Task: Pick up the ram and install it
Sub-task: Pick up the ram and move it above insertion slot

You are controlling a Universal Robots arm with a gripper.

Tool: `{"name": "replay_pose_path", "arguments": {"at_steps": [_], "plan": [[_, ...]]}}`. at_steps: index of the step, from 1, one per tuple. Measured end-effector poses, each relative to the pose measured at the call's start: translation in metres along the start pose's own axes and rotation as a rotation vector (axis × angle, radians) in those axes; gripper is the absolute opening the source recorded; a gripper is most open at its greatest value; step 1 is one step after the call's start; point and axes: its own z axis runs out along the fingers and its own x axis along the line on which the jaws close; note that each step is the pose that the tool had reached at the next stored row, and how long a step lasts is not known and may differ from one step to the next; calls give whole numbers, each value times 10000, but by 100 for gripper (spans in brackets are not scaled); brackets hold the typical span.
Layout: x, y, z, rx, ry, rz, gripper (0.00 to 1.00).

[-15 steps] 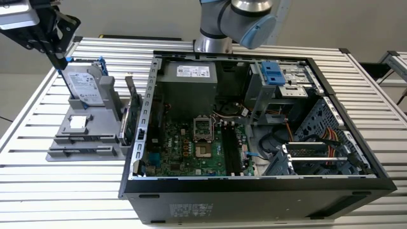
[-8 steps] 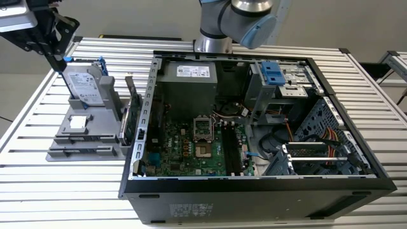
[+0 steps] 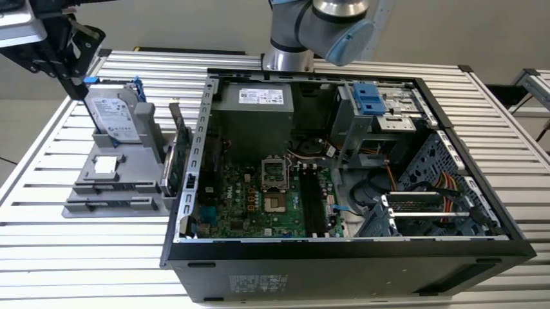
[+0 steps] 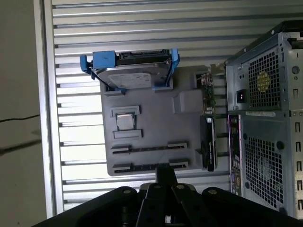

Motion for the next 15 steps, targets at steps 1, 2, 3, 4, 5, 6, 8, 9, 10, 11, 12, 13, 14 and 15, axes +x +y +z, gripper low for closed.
{"name": "replay_pose_path", "arguments": {"at_steps": [1,2,3,4,5,6,8,9,10,11,12,13,14,15], "plan": [[-1,-11,0,0,0,0,0],[-2,-23,-1,0,0,0,0],[-2,-36,-1,-1,-1,0,0],[-3,-52,-2,0,0,0,0],[-5,-67,-2,0,0,0,0],[-6,-83,-3,-1,0,0,0],[-8,-114,-5,0,0,0,0],[-9,-129,-5,0,0,-1,0],[-10,-144,-6,0,0,0,0],[-11,-158,-6,0,0,0,0],[-12,-172,-7,0,0,-1,0],[-12,-186,-7,-1,-1,0,0],[-14,-201,-8,-1,-1,0,0],[-15,-213,-9,0,0,0,0]]}}
